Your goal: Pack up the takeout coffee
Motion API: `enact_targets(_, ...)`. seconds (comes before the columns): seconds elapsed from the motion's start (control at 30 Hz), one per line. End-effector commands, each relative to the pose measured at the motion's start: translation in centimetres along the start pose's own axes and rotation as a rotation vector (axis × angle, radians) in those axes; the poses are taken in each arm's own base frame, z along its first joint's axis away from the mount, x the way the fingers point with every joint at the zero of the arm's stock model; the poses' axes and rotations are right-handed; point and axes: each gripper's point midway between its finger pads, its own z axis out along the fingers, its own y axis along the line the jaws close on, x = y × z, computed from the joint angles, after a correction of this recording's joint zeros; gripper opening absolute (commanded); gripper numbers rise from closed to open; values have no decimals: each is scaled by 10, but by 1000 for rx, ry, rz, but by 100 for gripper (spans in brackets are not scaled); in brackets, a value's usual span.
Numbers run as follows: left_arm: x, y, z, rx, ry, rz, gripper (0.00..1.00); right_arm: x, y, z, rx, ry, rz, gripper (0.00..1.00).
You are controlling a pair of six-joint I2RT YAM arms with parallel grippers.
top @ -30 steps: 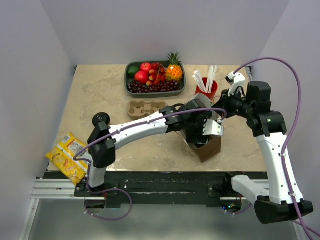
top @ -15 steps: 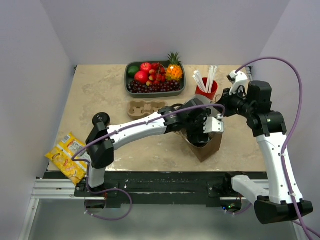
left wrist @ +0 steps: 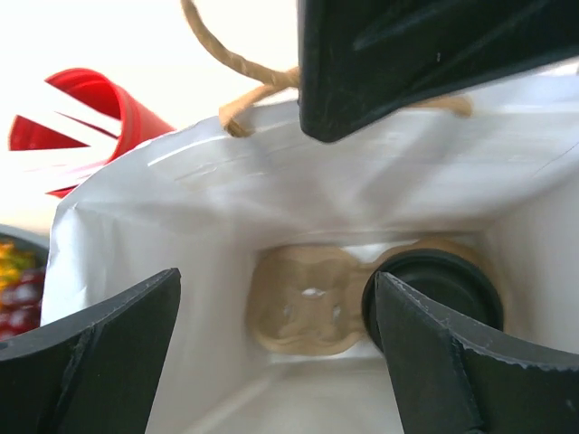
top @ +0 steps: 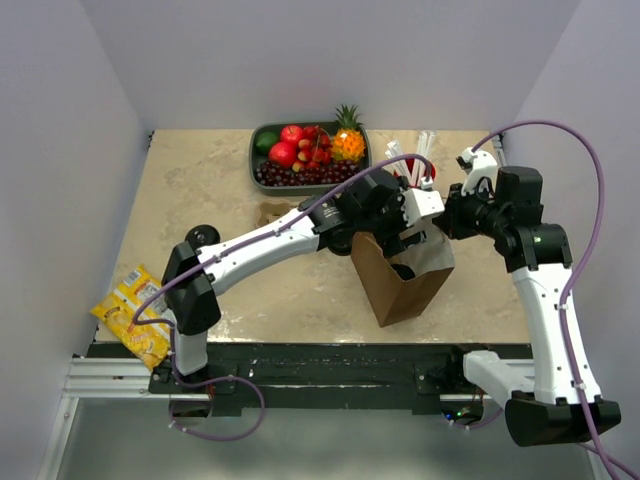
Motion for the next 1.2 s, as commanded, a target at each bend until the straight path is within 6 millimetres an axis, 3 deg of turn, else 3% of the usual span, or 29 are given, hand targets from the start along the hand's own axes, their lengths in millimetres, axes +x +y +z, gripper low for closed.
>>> enact_targets(0.0, -53, 7, -33, 32, -195, -115, 92, -2, -1, 2, -3, -4, -10, 0)
enact_targets(0.07, -71, 9, -43, 55, -278, -128, 92, -3, -1, 3, -7, -6, -10, 0)
enact_targets(0.27, -138, 24, -99, 44, -512, -101, 95, -1, -1, 6, -9, -6, -6, 0)
enact_targets(0.4, -160, 38, -131, 3, -547, -50, 96, -4, -1, 8, -16, -8, -11, 0)
enact_targets(0.5, -154, 72, -163, -151, -458, 41, 100, -10, -1, 7, -18, -22, -22, 0)
enact_targets(0.53, -140, 96, -174, -226, -400, 86, 100, -11, 0, 7, -22, -24, -23, 0)
enact_targets(0.6, -106, 115, -195, -268, -265, 85, 100, -15, 1, 7, -31, -31, -30, 0)
enact_targets(0.63, -79, 143, -208, -336, -175, 98, 100, -16, 1, 8, -34, -31, -32, 0)
enact_targets(0.67, -43, 145, -215, -330, -45, 80, 100, -17, 1, 9, -36, -30, -31, 0)
enact_targets(0.7, -22, 153, -225, -352, 31, 71, 100, -18, 2, 9, -39, -32, -32, 0)
enact_targets(0.73, 10, 175, -245, -387, 122, 55, 100, -20, 4, 9, -49, -38, -34, 0)
enact_targets(0.77, 44, 170, -256, -350, 230, 17, 100, -21, 4, 9, -52, -43, -31, 0)
enact_targets(0.8, 64, 173, -266, -339, 289, -4, 100, -22, 6, 9, -58, -47, -28, 0)
enact_targets(0.83, 90, 185, -284, -336, 346, -23, 100, -22, 7, 10, -68, -49, -24, 0)
enact_targets(0.87, 117, 174, -292, -278, 427, -64, 100, -23, 10, 10, -82, -51, -15, 0)
enact_targets(0.93, 155, 182, -313, -306, 523, -105, 100, -21, 12, 13, -99, -43, -4, 0)
enact_targets(0.97, 184, 171, -311, -261, 590, -124, 100, -20, 14, 13, -114, -40, -3, 0)
enact_targets(1.0, 192, 167, -320, -258, 608, -113, 100, -20, 15, 13, -117, -40, -3, 0)
enact_targets(1.07, 230, 156, -327, -200, 689, -119, 100, -19, 16, 14, -122, -41, -4, 0)
enact_targets(1.17, 259, 145, -336, -133, 724, -100, 100, -19, 18, 15, -130, -44, 24, 0)
